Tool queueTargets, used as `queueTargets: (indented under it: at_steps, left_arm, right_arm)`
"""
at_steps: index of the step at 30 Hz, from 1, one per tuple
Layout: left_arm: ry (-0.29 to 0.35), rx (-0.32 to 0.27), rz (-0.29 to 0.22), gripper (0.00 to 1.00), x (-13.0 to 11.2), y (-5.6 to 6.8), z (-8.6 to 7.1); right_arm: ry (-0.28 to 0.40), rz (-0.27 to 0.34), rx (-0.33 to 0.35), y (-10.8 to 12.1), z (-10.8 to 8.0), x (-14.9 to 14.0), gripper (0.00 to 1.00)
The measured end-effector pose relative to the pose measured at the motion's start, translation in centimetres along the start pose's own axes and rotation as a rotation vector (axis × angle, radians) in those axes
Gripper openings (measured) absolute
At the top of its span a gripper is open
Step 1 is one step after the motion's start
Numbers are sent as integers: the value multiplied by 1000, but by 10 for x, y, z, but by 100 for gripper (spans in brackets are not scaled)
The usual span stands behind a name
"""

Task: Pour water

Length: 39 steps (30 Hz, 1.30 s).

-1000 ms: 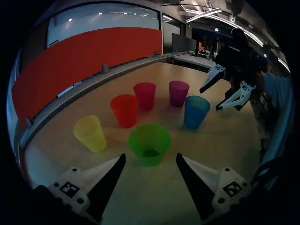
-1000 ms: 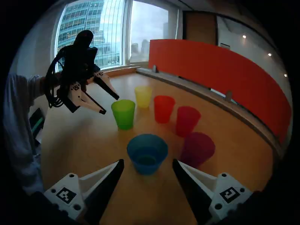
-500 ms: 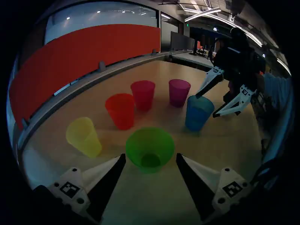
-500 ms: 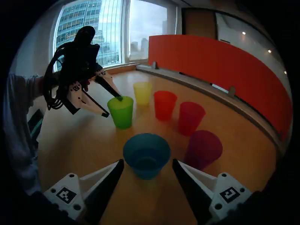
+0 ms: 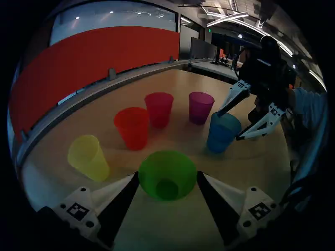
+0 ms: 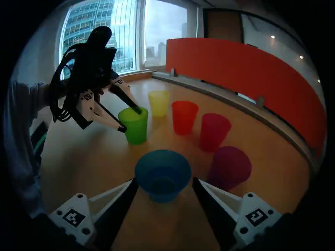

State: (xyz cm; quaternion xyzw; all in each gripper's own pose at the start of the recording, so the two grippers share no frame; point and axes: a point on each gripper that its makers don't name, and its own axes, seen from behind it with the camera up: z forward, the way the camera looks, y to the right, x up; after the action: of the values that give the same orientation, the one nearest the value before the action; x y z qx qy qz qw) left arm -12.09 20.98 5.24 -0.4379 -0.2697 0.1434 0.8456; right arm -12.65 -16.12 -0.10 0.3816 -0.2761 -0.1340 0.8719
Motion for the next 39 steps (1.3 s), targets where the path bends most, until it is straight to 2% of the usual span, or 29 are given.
queueTargets:
  at_steps: [8,14,32,35,39]
  left_arm:
    - [-8,-2,9,100,-1,1,3]
    - [-12,7,14,88,-3,0,4]
    - [-8,4,8,88,-3,0,3]
    - [-6,5,6,88,-3,-1,2]
    - [-6,6,8,88,-3,-1,2]
  right_arm:
    - [0,0,-1,0,1,1,100]
    - [0,2,-2,-1,4,1,100]
    - [3,-4,-3,-4,19,6,100]
    - [8,-2,-8,-3,20,7,94]
    - [15,5,-9,-4,21,7,93]
